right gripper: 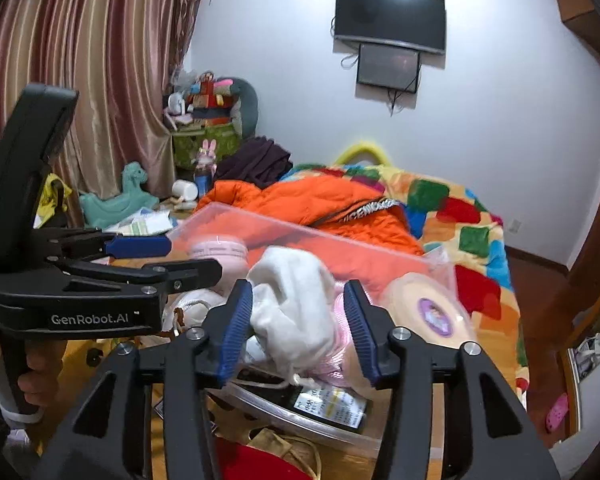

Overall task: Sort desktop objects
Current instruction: 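Lower the pink case and white cloth bag into the bin and open both tools, then withdraw both tools from the bin toward the red pouch and bead string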

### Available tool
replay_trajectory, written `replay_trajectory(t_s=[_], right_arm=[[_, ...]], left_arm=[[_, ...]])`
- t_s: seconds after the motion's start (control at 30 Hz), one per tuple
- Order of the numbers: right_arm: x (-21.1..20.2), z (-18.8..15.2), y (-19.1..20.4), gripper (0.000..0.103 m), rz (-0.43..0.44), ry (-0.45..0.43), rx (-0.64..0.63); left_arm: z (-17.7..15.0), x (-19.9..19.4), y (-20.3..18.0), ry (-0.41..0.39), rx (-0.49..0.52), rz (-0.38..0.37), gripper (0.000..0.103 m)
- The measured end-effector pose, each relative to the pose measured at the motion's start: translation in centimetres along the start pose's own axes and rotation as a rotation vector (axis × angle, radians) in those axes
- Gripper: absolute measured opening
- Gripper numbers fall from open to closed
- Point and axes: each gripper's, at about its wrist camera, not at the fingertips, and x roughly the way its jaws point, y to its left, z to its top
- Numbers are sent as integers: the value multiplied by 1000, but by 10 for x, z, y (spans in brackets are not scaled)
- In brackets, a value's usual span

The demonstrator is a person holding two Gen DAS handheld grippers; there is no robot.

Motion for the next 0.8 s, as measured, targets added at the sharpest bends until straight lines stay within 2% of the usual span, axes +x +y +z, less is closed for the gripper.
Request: replay_trajectory(t_s=[0.13, 0.27, 0.47, 0.67, 0.8], right_arm=[[-15, 1, -6, 45, -8, -18, 21], [-30, -3, -10, 58, -19, -30, 50], [-50, -13, -12, 68, -31, -32, 84], [-65, -27, -10, 80, -34, -32, 121], [-67, -37, -11, 81, -20, -14, 156]], left_arm=[[-1, -13, 0, -22, -4, -7, 67], [-3, -28, 2, -50, -4, 0, 71], [-12, -51, 10, -76, -8, 22, 74], [-29, -66, 26, -70, -32, 58, 76], [-42, -71, 37, -50, -47, 83, 78]])
